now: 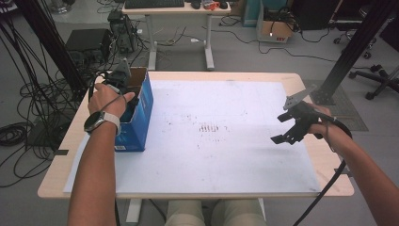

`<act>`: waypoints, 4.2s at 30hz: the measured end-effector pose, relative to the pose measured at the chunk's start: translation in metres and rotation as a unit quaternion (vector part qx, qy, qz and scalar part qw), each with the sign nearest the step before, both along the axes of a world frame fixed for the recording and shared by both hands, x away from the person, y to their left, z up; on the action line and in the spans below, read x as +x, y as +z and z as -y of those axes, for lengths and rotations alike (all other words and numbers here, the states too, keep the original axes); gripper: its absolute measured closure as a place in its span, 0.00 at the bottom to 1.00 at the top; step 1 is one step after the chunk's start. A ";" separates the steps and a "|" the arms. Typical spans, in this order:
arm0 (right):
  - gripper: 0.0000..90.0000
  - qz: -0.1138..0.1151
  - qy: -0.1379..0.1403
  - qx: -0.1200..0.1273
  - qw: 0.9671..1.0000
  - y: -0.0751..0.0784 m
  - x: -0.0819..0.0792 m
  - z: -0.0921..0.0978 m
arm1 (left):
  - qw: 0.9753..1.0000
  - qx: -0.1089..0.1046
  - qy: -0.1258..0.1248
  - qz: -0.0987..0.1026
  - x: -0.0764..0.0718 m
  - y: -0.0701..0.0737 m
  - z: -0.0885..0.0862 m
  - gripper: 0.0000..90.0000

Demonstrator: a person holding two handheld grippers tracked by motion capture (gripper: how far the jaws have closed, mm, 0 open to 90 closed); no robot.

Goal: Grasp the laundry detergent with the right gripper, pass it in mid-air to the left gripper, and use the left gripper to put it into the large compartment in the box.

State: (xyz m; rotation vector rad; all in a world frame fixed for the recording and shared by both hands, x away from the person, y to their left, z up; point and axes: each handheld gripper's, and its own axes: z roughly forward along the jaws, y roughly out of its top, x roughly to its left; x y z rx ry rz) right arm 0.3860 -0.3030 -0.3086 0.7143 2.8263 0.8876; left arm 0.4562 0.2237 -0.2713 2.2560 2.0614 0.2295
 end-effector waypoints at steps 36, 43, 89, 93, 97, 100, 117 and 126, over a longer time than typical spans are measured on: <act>0.05 0.032 0.026 0.001 0.999 0.018 0.001 -0.007 | 0.976 -0.038 -0.172 0.128 -0.059 0.125 0.032 0.12; 0.05 0.033 0.029 0.000 0.999 0.021 0.001 -0.012 | 0.958 -0.056 -0.250 0.131 -0.074 0.127 0.058 0.11; 0.05 0.033 0.042 0.000 0.999 0.024 -0.001 -0.028 | 0.882 -0.039 -0.464 0.072 -0.111 0.068 0.134 0.11; 0.05 0.034 0.038 0.004 0.999 0.024 -0.002 -0.028 | 0.878 -0.043 -0.470 0.073 -0.112 0.064 0.137 0.11; 0.05 0.034 0.038 0.004 0.999 0.024 -0.002 -0.028 | 0.877 -0.038 -0.474 0.068 -0.111 0.063 0.137 0.12; 0.05 0.034 0.042 0.001 0.999 0.024 -0.001 -0.029 | 0.877 -0.038 -0.474 0.067 -0.111 0.062 0.138 0.12; 0.05 0.032 0.046 0.004 0.998 0.022 0.000 -0.035 | 0.877 -0.043 -0.473 0.073 -0.112 0.060 0.139 0.12; 0.05 0.031 0.048 0.001 0.998 0.022 0.000 -0.033 | 0.879 -0.047 -0.468 0.076 -0.112 0.060 0.139 0.12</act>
